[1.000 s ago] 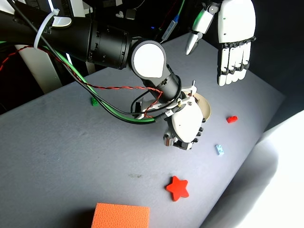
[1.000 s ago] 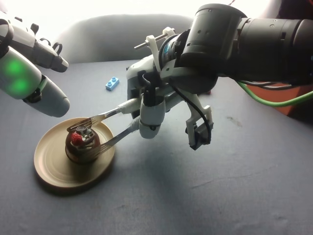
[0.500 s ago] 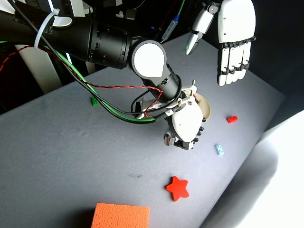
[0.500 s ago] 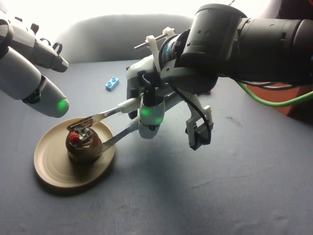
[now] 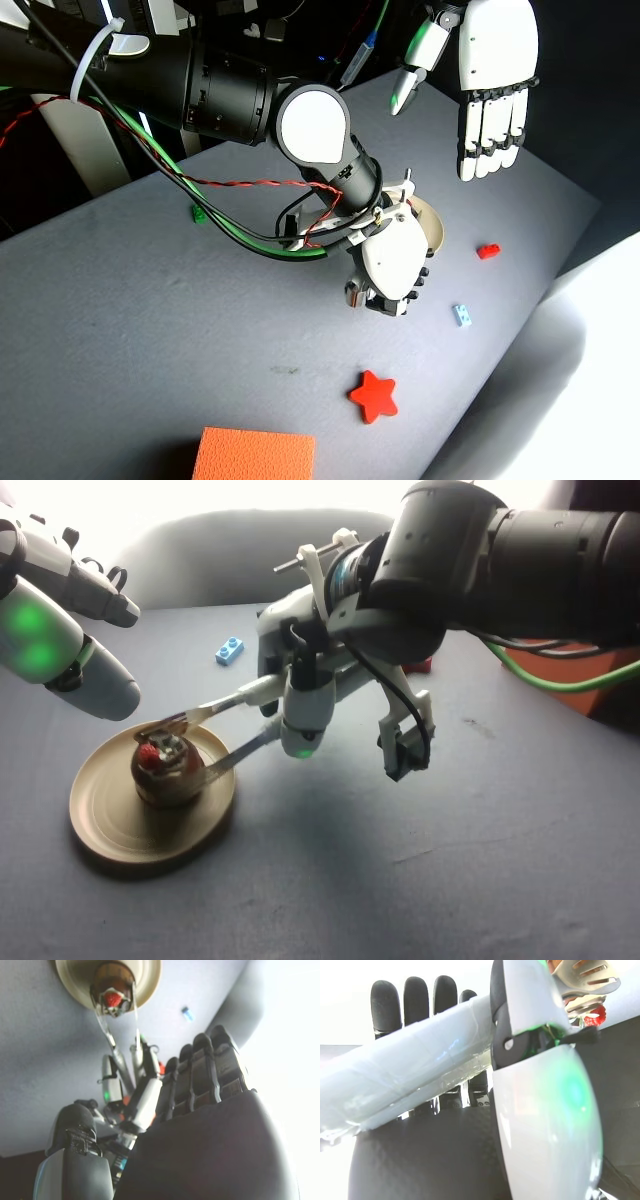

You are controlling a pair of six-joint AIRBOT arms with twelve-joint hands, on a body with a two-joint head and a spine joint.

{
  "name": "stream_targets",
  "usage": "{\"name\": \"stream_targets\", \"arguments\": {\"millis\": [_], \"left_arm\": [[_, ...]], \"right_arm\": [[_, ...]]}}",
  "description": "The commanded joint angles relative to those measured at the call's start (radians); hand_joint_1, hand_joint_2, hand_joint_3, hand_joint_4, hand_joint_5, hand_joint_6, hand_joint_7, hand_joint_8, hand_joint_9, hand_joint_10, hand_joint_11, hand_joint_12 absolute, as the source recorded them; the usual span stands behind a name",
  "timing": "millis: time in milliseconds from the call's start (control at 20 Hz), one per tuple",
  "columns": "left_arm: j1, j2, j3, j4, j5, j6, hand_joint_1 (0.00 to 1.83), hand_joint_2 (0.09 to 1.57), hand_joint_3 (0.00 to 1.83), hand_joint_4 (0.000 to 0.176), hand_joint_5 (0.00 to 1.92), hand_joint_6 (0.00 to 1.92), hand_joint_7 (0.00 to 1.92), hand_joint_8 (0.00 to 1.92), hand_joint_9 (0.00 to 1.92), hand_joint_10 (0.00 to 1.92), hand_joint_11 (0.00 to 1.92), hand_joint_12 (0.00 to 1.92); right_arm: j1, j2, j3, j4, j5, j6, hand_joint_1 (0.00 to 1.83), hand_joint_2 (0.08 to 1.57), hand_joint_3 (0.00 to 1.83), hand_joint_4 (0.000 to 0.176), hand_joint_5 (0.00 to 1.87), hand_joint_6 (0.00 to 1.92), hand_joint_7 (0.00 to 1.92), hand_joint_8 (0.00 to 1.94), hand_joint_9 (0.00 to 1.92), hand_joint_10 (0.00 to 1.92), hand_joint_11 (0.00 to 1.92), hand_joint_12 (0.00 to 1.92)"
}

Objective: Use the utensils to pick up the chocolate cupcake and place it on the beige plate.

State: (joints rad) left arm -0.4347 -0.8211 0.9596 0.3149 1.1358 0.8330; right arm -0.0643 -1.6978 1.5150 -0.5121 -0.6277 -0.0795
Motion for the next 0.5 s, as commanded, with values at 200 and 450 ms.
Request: {"name": "stream_targets", "arguments": {"millis": [200, 450], "left_arm": [[-0.013, 0.003, 0.005, 0.026, -0.056, 0.001, 0.22, 1.11, 0.0, 0.0, 0.05, 0.0, 0.08, 0.0, 0.09, 0.0, 0.0, 0.18], [-0.013, 0.003, 0.008, 0.026, -0.056, 0.001, 0.17, 1.11, 0.0, 0.0, 0.03, 0.0, 0.06, 0.0, 0.07, 0.0, 0.0, 0.11]], "right_arm": [[0.008, 0.009, -0.02, -0.002, 0.07, -0.008, 1.12, 1.08, 0.0, 0.0, 0.78, 0.13, 0.65, 0.66, 0.54, 0.98, 0.47, 1.29], [0.001, 0.015, -0.03, -0.002, 0.071, 0.0, 1.14, 1.08, 0.0, 0.0, 0.78, 0.1, 0.65, 0.65, 0.54, 0.98, 0.44, 1.31]]}}
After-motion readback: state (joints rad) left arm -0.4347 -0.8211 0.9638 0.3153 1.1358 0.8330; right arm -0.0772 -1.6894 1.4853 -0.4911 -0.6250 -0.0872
